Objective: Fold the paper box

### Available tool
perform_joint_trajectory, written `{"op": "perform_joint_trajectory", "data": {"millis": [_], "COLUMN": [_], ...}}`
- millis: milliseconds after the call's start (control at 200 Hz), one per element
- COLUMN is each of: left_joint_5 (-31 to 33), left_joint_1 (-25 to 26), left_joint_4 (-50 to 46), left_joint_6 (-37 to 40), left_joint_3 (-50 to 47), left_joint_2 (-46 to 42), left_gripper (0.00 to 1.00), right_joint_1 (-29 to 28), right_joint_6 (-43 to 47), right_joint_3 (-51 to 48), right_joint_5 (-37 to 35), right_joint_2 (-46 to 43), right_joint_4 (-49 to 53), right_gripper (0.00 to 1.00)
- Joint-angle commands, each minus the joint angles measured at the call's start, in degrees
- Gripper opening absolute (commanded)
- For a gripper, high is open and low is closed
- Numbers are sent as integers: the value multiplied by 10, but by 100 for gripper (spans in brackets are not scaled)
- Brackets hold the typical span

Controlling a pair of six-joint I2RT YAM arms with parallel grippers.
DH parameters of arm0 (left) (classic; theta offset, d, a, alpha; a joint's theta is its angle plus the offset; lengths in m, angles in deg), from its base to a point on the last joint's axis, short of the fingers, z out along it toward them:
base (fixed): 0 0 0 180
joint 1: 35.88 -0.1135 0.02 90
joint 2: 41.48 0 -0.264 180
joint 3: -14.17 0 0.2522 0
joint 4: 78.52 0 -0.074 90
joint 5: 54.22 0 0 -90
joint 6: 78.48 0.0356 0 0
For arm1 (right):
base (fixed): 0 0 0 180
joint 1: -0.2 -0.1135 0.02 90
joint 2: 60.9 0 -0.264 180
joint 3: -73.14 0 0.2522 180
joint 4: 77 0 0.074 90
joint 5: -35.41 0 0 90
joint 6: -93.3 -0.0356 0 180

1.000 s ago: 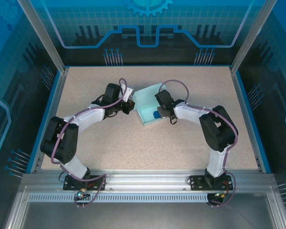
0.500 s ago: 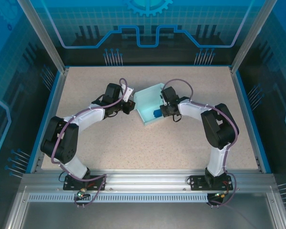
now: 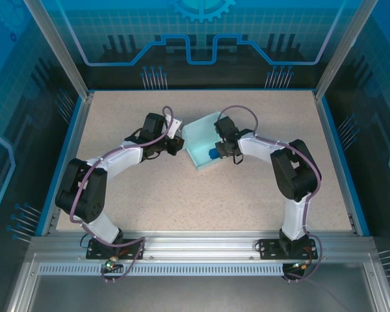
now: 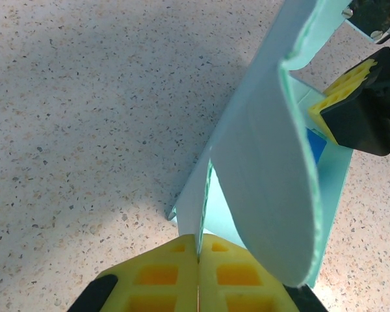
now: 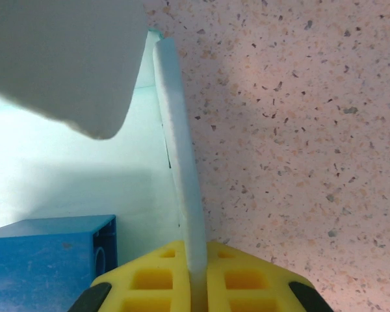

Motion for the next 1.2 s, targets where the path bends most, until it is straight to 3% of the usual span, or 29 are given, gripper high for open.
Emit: {"op": "perform_joint_trajectory", "data": {"millis": [0,105,340,565,810,1046,1196], "left_joint_5": [-22,-22,-13,-13,-18,-20,-20], "left_joint_1": [1,1,1,1,4,6,7], "left_joint_4": [-30,-32,-37,-58,-78,-92,-92], "left_joint_6": [-2,-2,9,33,50,61,61], "left_joint_3": [17,18,19,26,37,46,47], "left_joint_2": [4,5,8,8,11,11,13], "left_gripper": [7,7,7,7,7,7,7], "right_joint_1": [-15,-25,-1,32,48,79,113], "right_joint_6": [-1,-7,-14,-25,-6,72,146], "right_joint_3": [0,-2,-40,-62,-60,-76,-82], "right_joint_5": [-88,-105,-1,108,152,159,227], "right_joint_2": [38,46,-16,-79,-103,-149,-163], "right_joint_4": [72,73,15,-23,-26,-60,-98], "right_gripper": [9,9,13,32,44,46,49]}}
